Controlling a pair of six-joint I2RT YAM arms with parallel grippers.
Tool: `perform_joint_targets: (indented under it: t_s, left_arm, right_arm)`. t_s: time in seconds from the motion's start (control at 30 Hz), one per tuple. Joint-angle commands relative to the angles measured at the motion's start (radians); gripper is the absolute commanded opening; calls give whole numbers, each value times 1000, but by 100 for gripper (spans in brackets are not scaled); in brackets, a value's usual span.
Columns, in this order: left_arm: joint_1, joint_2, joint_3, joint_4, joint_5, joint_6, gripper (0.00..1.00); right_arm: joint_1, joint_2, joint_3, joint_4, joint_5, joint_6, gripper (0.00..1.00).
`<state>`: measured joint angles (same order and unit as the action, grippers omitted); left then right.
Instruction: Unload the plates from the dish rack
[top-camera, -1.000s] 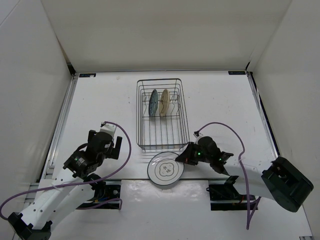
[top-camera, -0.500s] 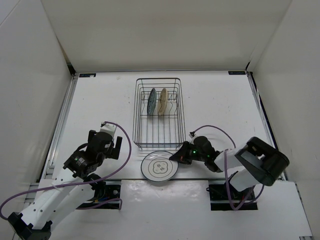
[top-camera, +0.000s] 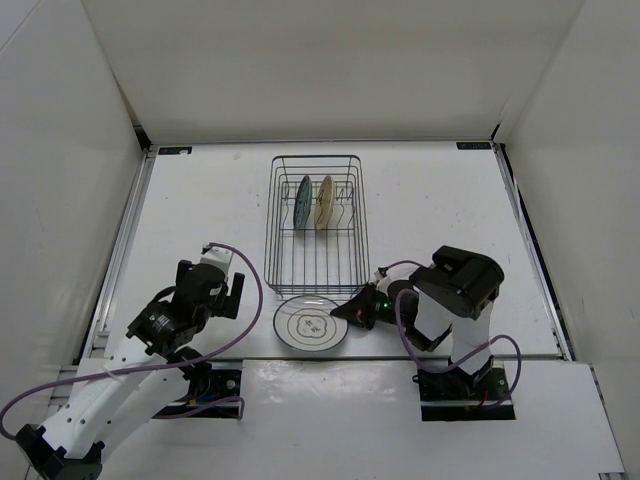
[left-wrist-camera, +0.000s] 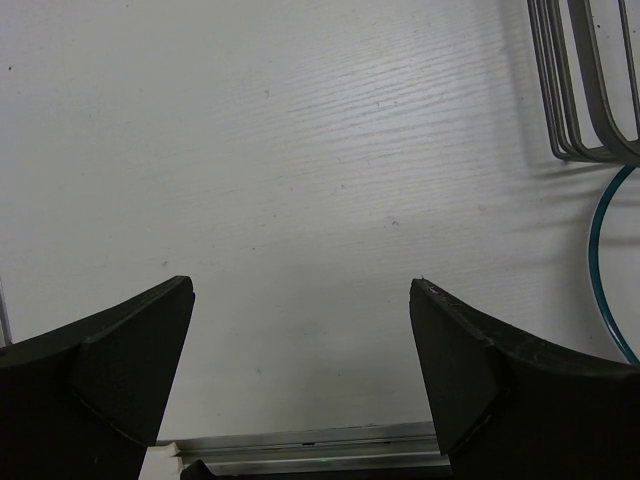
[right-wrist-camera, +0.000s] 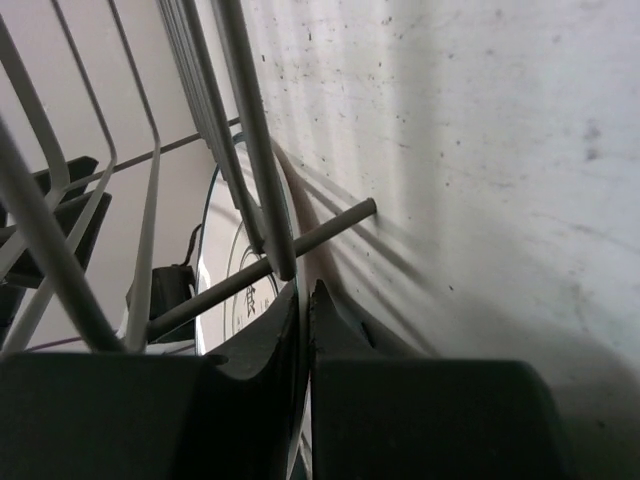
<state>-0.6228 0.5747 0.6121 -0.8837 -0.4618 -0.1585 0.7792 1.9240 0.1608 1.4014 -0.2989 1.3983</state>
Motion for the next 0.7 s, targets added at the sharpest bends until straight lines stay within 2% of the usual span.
perform_joint_targets:
  t_s: [0.0, 0.13, 0.2, 0.27, 0.5, 0.67]
  left_arm:
    - [6, 1, 3, 2, 8, -6, 100]
    - [3, 4, 3, 5, 11, -6, 100]
    - [3, 2, 3, 3, 11, -6, 100]
    - [5, 2, 2, 5, 9, -3, 100]
    - [5, -4, 3, 0, 9, -4, 100]
    - [5, -3, 2, 2, 8, -6, 100]
  right_arm:
    - [-9, 89, -32, 85, 26, 85, 0]
    - [-11, 87, -1, 64, 14, 67, 0]
    - [-21, 51, 11, -8, 10, 41, 0]
    - [-29, -17, 34, -91, 6, -10, 0]
    - [-83, -241, 135, -586, 46, -229, 0]
    - [-92, -330, 169, -697, 58, -298, 0]
